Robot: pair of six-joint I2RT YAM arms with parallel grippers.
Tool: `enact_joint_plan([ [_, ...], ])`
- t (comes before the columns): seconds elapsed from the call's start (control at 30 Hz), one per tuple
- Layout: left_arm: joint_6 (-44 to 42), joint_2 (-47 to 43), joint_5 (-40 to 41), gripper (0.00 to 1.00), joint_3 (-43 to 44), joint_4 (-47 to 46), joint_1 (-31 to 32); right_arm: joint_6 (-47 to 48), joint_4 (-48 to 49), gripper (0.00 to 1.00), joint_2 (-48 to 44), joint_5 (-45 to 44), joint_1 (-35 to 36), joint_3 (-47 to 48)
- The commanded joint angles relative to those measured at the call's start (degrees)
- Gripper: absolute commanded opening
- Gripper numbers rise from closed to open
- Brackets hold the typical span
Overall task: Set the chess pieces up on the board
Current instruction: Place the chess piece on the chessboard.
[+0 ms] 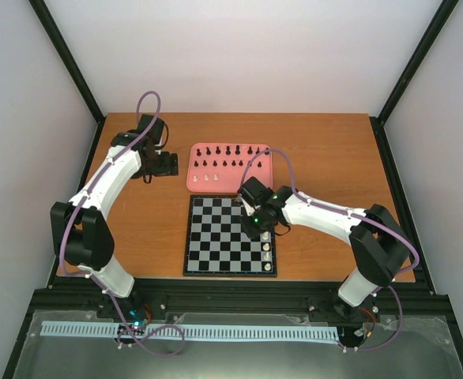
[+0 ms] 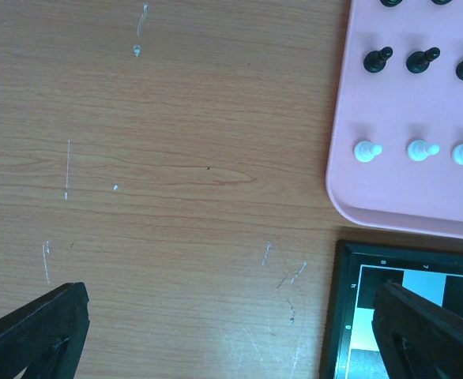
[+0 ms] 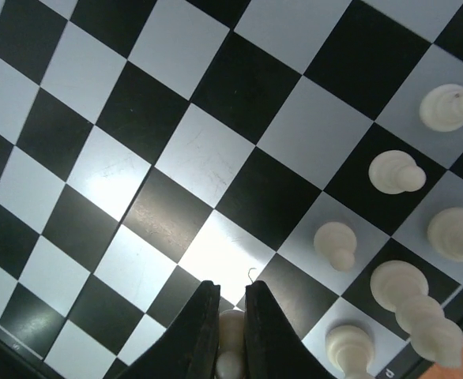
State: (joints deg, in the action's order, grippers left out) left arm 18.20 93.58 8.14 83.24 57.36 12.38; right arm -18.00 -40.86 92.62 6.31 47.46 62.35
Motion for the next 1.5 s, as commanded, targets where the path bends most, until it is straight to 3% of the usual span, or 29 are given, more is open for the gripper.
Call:
enact_joint_plan([
  [0.0, -0.02, -1.06, 0.61, 1.00, -0.10, -0.81, 0.27, 0.99, 7.96, 0.11, -1.67, 0.03, 0.26, -2.94],
  [0.87, -0.09, -0.98, 1.48, 1.00, -0.50, -0.87, 0.27, 1.63, 4.13, 0.11, -2.80, -2.17, 0.26, -6.28],
  [1.47, -0.09, -0.90, 1.55, 1.00, -0.45, -0.84, 0.23, 1.74, 7.38, 0.14, -0.27, -2.68, 0.26, -6.92],
])
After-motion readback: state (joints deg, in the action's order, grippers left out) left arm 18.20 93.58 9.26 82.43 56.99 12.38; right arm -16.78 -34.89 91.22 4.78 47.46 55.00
